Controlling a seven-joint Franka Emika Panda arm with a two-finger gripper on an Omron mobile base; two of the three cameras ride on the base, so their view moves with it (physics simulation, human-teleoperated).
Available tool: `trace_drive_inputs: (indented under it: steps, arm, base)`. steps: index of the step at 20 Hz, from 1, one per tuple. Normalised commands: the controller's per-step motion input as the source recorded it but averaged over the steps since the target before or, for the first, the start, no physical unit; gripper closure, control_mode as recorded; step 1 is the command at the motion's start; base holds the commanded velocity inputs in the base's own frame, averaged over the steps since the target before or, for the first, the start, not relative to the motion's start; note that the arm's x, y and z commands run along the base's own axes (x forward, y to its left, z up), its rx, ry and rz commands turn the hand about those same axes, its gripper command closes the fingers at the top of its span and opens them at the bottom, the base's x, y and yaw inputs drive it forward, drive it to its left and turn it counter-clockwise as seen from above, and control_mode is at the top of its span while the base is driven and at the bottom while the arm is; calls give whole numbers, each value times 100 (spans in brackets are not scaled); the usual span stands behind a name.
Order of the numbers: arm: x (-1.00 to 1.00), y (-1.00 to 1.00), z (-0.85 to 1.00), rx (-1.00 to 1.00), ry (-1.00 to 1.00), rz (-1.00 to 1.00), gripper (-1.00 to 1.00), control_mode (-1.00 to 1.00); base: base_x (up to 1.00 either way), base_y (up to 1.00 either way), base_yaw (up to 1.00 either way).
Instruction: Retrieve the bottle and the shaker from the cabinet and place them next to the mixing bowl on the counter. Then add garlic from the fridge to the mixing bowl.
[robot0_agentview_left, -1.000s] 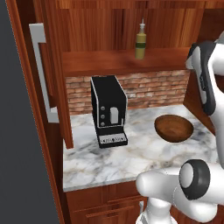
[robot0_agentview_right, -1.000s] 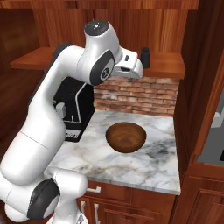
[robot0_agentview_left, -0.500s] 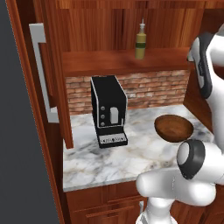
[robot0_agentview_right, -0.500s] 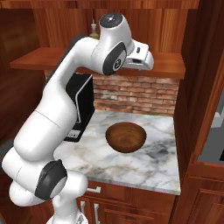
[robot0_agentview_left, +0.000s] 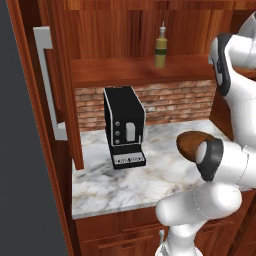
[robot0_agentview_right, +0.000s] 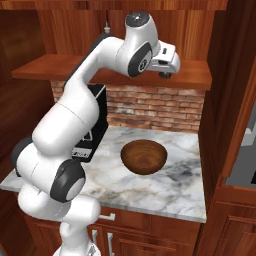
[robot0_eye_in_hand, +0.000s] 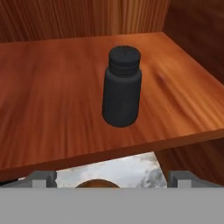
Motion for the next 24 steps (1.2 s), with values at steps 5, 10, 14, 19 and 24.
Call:
trace_drive_inputs:
  steps: [5,10,14,19,24]
  arm:
    - [55,-11,0,0,-4,0,-100,-100]
    - [36,-29,0,0,-8,0,-100,-100]
    - [20,-31,-3,0,-6,0,-100,-100]
    - [8,-4,-1,0,-1,0,-100,-100]
    - [6,0,0,0,0,0,-100,-100]
  base:
    - [0,0,0]
    - [0,0,0]
    - [0,0,0]
    - [0,0,0]
    - [0,0,0]
